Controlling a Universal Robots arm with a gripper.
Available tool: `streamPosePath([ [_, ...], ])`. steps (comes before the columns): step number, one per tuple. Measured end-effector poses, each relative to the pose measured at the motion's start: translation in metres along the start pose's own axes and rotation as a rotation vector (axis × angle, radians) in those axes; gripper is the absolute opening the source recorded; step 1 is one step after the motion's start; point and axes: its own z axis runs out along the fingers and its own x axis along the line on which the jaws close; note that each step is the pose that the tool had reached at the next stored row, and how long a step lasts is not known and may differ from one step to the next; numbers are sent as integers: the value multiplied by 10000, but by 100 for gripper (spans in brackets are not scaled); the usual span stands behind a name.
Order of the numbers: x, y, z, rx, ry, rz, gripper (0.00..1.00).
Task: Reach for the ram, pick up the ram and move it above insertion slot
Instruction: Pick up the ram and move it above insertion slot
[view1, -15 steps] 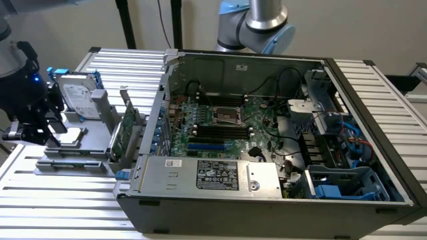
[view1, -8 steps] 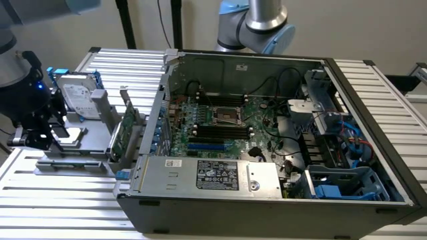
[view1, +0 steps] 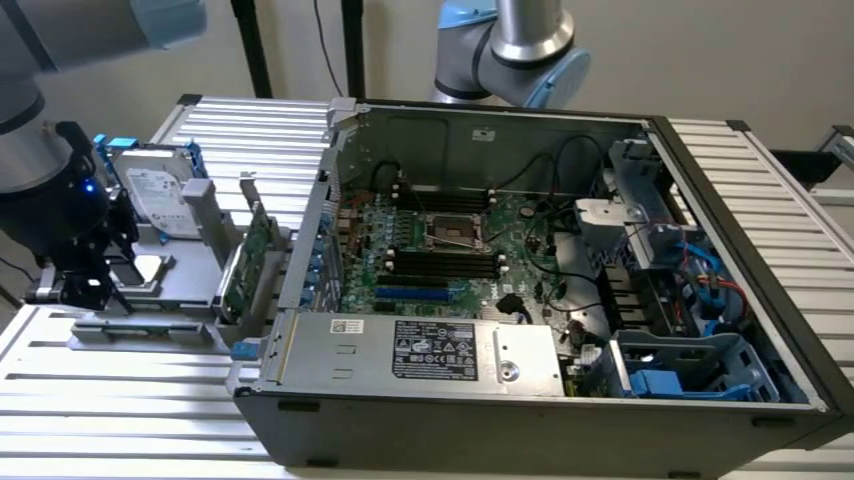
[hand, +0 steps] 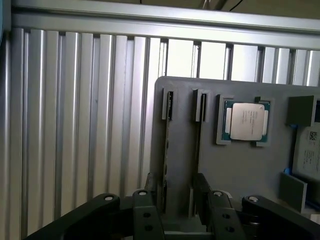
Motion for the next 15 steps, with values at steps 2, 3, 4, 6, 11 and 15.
streamPosePath([
  [2, 3, 0, 37, 1, 0, 0, 42],
  [3, 4, -1, 55, 1, -1, 0, 42],
  [4, 5, -1, 73, 1, -1, 0, 42],
  [6, 8, -1, 109, 2, -1, 0, 42],
  [11, 14, -3, 200, 2, -1, 0, 42],
  [15, 19, -3, 273, 1, -1, 0, 42],
])
